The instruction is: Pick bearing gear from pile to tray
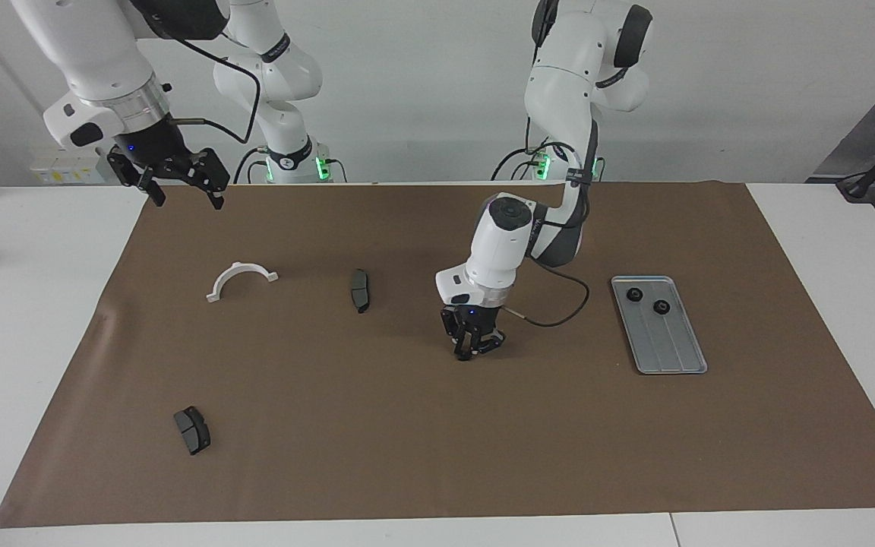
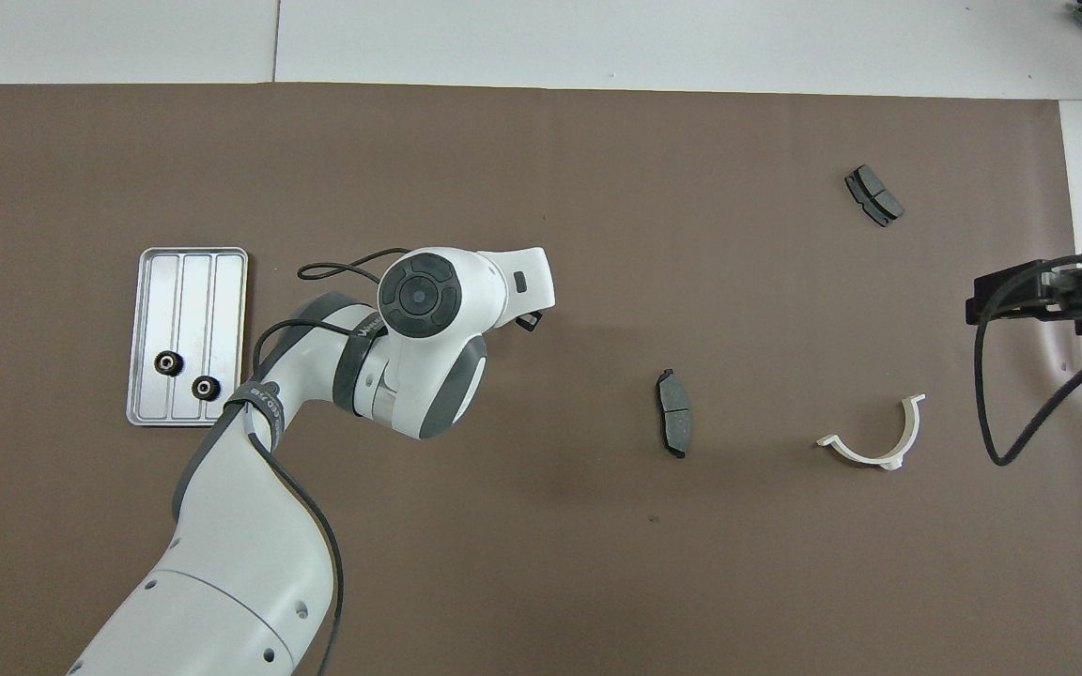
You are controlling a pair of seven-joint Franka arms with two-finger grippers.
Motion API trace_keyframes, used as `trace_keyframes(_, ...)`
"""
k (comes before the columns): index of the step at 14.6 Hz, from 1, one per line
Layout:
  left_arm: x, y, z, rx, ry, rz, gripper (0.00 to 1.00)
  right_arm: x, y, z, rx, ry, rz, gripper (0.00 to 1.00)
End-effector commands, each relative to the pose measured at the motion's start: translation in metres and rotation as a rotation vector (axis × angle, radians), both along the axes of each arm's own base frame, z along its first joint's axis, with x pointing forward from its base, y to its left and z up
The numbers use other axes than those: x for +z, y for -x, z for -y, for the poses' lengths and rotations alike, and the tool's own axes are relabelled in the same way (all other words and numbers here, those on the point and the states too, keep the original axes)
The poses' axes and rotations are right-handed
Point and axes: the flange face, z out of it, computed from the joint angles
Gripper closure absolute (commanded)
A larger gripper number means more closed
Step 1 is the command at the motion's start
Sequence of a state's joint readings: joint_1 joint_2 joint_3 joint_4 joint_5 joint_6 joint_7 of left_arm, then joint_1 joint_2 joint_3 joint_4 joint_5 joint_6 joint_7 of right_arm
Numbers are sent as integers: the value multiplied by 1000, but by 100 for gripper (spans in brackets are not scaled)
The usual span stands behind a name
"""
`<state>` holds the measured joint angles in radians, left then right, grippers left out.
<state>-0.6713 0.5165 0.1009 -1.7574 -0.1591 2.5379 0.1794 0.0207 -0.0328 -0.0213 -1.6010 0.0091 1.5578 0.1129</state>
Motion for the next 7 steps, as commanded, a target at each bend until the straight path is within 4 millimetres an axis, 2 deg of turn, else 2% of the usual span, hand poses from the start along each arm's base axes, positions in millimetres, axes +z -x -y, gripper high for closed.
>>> trace_keyframes(1,54,3,-37,27,-15,-83,100,2,9,0,13,-16,-9,0)
trace_keyframes(3,86,10,-70,57,-21,-116,100,2,9,-1,14,-16,-9,0)
trace_keyframes(4,96,13,-95,90,-16,-114,100,2,9,-1,13,-16,-9,0)
trace_keyframes(6,108,20,-148,159,-7,-130,100,2,9,0,11,-16,-9,0)
trace_keyframes(7,108,26,-171,191,-6,-148,100,2,9,0,11,-16,-9,0)
